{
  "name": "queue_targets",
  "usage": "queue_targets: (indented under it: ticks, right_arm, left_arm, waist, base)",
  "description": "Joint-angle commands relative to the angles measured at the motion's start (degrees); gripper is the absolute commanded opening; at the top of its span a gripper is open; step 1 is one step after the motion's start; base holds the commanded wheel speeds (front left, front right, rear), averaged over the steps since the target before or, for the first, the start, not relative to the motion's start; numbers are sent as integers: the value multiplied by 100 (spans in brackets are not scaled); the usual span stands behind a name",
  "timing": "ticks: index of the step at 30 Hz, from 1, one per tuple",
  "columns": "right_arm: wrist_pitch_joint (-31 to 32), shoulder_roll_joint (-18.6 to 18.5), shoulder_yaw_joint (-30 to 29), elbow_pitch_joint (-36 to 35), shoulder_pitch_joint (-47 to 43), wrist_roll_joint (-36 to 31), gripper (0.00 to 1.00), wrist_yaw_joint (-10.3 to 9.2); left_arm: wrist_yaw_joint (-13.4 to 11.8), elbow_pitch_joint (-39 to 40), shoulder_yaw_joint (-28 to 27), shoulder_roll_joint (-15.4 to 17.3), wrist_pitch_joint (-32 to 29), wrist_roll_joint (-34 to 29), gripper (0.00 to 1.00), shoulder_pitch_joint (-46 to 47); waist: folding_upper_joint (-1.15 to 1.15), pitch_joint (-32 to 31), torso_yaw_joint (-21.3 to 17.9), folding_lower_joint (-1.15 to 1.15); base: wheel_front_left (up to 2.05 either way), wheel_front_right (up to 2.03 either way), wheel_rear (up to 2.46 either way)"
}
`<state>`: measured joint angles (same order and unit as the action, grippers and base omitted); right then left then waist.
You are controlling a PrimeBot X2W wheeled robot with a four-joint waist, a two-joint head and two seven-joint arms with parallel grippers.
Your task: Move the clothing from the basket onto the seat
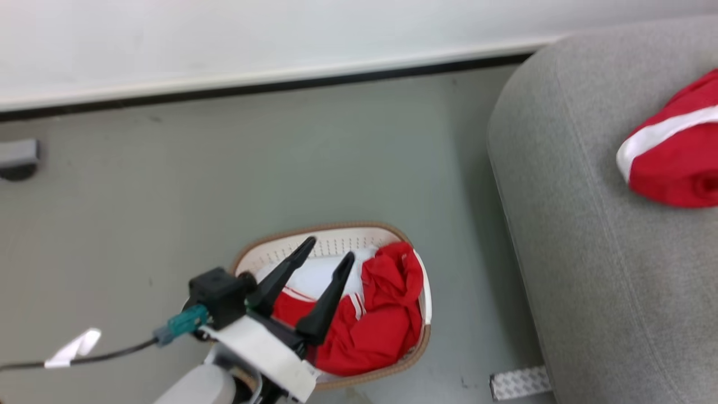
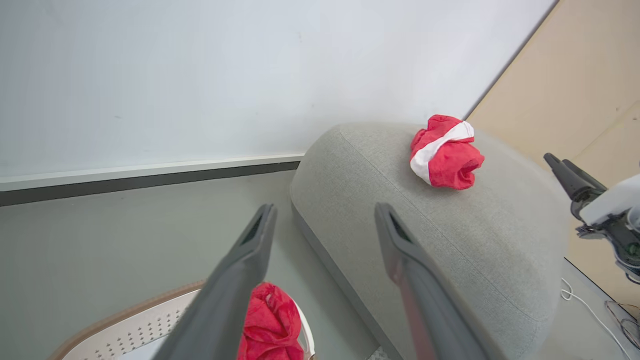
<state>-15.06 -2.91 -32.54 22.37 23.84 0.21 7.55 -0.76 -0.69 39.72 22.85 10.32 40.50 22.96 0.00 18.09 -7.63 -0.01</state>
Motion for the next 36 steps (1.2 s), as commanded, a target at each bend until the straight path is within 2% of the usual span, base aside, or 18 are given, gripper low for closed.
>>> queue_targets:
  ticks: [1,8,13,17,21,28,36]
  right_arm:
    - [-15,-2,118,-167,-207,138,100,-12]
    - [-7,-2,883,-705,-777,417,100,-12]
    - [-7,-7,1351,-956,-1144,536,100,-12]
    - [-7,-2,1684,-1015,-1498,749,100,-12]
    - [-8,-8,2044,-1031,-1820,873,100,-12]
    - [-8,-8,2583,-930,-2200,926,100,-12]
    - [-8,-8,2849,-783,-2335,971,100,-12]
  left_arm:
    - [-41,-70,-36,45,98,39,100,-169]
    - [-176,-266,-321,54,430,-108,100,-623]
    - [-239,-382,-722,-130,485,-367,100,-1020]
    - [-175,-459,-1180,-358,480,-676,100,-1466]
    - [-61,-482,-1726,-615,482,-980,100,-1872]
    - [331,-582,-2443,-980,483,-1504,100,-2346]
    - [601,-624,-3044,-1301,484,-2006,100,-2650]
  waist:
    - [0,-231,84,1]
    - [0,-711,272,1]
    - [0,-1060,444,1]
    - [0,-1358,604,1]
    - [0,-1559,690,1]
    - [0,-1726,674,1]
    - [0,-1831,542,1]
  base:
    - [0,0,0]
    - [0,0,0]
    - [0,0,0]
    - [0,0,0]
    - [0,0,0]
    - [0,0,0]
    - [0,0,0]
